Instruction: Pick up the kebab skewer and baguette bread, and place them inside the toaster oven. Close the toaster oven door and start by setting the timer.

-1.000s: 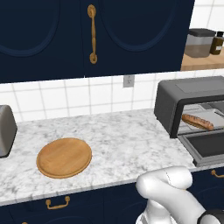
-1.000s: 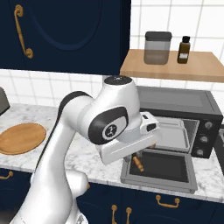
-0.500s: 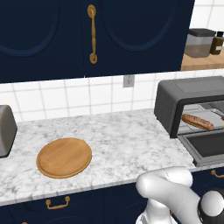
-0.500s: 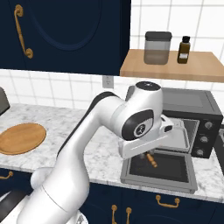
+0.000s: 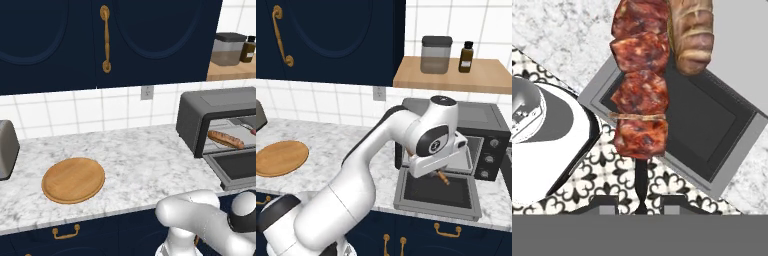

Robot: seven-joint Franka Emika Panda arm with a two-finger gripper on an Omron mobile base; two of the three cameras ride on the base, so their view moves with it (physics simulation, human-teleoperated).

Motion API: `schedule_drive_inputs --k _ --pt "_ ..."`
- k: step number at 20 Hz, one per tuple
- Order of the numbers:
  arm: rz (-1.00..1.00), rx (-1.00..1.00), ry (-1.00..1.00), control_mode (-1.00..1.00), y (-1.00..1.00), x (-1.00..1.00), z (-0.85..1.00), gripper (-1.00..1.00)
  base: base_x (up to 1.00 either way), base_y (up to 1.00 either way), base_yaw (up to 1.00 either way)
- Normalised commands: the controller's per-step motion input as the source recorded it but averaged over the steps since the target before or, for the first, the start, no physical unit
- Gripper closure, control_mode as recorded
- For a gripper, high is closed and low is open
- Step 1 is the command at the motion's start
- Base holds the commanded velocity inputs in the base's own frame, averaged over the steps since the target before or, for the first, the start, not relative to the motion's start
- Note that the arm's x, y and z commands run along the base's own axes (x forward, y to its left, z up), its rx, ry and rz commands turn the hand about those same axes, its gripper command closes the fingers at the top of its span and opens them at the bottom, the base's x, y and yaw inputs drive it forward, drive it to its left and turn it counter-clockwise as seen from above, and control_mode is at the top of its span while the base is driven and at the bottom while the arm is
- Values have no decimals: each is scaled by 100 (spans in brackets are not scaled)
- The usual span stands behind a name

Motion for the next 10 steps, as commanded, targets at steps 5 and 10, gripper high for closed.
schedule_drive_inputs --k 5,10 --pt "4 0 7 -100 -24 49 -25 100 0 0 0" --pt "6 3 2 -100 -38 26 -10 100 0 0 0"
